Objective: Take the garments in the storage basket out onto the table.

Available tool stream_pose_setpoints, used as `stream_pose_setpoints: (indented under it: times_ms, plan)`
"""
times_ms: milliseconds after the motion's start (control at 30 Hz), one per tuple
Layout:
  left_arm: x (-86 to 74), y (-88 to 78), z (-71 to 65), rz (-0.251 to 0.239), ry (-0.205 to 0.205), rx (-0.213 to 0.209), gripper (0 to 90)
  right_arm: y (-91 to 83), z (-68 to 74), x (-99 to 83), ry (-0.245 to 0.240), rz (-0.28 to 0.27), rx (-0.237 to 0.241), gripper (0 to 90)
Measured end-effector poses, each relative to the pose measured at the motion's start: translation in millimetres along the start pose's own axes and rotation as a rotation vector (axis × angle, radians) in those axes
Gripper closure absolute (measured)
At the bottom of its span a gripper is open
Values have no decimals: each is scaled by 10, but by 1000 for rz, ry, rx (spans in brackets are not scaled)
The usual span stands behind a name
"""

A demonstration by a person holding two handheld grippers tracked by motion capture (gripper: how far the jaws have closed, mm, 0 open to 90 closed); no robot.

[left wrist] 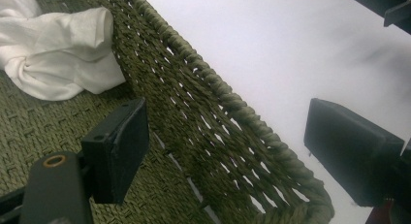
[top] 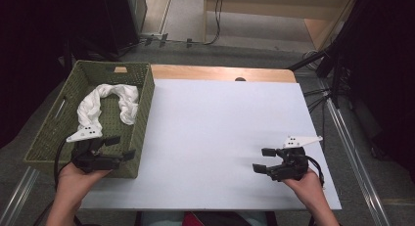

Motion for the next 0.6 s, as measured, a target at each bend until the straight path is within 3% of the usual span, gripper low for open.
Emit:
stream_pose_setpoints:
  times_ms: [600]
  plan:
    - [12, -6, 18, 0, -14, 9, 168, 78, -18, 12, -6, 18, 10, 159]
Point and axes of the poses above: each handheld gripper's, and its own axes: y roughly forward along the jaws, x roughly out of its top, z roughly to its left, the point moved 6 cm from there along y, roughly forward along the jaws, and after that the axes turned 7 degrees about z, right-handed, at the moved point
